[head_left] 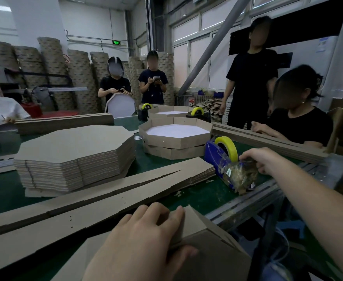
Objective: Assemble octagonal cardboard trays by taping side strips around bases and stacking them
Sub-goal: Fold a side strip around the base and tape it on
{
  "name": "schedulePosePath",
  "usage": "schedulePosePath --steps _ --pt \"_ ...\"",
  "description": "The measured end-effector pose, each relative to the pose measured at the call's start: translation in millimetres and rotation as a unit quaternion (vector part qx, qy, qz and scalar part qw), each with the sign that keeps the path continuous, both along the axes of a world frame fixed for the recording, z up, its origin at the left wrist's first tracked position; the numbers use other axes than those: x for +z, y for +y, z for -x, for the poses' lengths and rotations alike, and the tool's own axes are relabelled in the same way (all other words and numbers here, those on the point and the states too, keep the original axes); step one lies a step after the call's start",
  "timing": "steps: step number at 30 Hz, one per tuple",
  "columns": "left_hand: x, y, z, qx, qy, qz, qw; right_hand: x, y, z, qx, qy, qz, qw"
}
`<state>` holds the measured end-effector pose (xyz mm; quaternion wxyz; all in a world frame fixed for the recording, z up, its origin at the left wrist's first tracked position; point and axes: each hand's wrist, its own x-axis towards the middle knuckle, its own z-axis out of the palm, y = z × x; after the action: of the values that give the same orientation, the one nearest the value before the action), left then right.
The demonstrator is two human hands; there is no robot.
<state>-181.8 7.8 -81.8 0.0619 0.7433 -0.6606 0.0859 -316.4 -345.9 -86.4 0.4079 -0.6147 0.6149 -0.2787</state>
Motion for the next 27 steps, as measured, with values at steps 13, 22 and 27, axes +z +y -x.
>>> schedulePosePath --steps 13,22,27 --pt "2.6 -2.4 0.3 0.008 0.0 -0.011 1.0 12.7 1.8 -12.8 0.048 0.091 -0.016 0.995" --pt "2.4 -2.9 -1.0 0.014 0.006 -0.01 1.0 26.7 8.5 -5.8 0.023 0.065 -0.036 0.997" --pt "3.3 -3.0 -2.1 0.011 0.01 -0.019 1.0 40.5 4.1 -9.8 0.043 0.123 -0.032 0.991"
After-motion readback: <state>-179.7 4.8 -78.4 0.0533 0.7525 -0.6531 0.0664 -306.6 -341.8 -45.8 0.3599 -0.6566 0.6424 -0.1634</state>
